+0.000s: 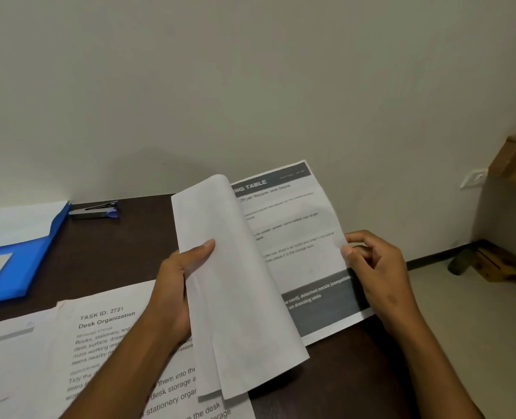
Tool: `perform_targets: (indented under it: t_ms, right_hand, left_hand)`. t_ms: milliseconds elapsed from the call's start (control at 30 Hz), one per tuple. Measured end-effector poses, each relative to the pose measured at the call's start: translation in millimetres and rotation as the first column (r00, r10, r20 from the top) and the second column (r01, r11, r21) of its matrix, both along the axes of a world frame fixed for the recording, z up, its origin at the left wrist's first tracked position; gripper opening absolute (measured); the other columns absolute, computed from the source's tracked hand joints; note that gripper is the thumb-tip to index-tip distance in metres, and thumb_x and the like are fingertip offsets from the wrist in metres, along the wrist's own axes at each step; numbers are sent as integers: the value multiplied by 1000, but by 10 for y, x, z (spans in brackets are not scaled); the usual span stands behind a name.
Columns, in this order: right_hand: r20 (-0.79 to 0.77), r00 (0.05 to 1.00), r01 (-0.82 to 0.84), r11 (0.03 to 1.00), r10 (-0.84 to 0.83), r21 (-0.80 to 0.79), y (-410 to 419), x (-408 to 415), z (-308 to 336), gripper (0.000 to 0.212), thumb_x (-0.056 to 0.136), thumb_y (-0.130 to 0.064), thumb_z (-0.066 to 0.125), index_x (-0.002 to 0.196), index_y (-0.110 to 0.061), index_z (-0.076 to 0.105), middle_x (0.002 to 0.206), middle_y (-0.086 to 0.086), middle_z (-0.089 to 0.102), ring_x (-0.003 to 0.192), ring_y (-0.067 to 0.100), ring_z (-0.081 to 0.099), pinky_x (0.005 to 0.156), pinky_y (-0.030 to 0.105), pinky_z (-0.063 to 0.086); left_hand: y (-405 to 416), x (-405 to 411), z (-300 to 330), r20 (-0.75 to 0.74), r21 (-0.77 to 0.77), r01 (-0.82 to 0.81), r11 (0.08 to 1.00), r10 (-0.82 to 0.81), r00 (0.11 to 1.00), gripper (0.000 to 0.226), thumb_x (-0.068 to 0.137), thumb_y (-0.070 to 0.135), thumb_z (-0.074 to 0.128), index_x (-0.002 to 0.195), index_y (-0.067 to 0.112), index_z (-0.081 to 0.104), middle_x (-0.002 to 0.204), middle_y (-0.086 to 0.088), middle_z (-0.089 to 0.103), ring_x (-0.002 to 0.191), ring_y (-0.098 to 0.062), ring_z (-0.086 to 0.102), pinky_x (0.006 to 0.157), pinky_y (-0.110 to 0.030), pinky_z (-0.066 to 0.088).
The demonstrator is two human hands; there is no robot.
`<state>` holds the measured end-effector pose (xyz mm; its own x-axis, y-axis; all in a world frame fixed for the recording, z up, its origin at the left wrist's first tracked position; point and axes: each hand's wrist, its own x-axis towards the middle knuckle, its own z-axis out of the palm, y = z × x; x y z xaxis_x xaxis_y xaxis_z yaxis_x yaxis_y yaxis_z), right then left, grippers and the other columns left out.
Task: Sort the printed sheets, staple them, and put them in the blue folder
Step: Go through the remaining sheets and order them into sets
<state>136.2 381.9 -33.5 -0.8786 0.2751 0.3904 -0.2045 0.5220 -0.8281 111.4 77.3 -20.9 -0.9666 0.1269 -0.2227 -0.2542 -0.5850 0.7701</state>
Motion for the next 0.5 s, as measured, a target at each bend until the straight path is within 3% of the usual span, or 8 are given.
perform_targets:
  t_ms: [200, 367, 433, 500]
  right_hand:
    - [59, 986, -153, 983, 159, -98, -146, 26, 44, 14, 103, -28, 63, 110, -20, 72, 91, -3, 81, 85, 18, 78, 73, 33, 60]
    - [47, 980, -186, 974, 193, -127, -174, 25, 15, 16, 104, -28, 62, 111, -19, 73, 98, -5, 81, 90, 16, 78, 73, 26, 59]
    - [-16, 997, -71, 997, 71, -16, -144, 4, -20, 18, 104, -31, 61, 109, -21, 75, 101, -9, 79, 94, 11, 76, 77, 26, 60]
    - [-109, 984, 149, 988, -144, 43, -61, -35, -57, 19, 105, -29, 58, 105, -21, 76, 102, -8, 77, 93, 9, 73, 82, 31, 63]
  left_hand:
    - [35, -1, 4, -37, -27, 20, 999, -21, 999, 33, 90, 17, 69, 122, 11, 76, 119, -14, 77, 99, -32, 76, 94, -49, 59]
    - [31, -15, -39, -63, -41, 25, 999, -27, 998, 37, 95, 17, 66, 131, 11, 72, 126, -14, 75, 113, -35, 72, 100, -51, 55]
    - [31, -19, -43, -68, -25, 21, 999, -23, 997, 40, 93, 18, 67, 132, 11, 71, 127, -14, 75, 116, -35, 72, 100, -50, 56]
    - [31, -22, -39, -73, -7, 16, 1000, -17, 997, 39, 91, 18, 67, 130, 10, 72, 125, -13, 76, 111, -32, 74, 94, -48, 61]
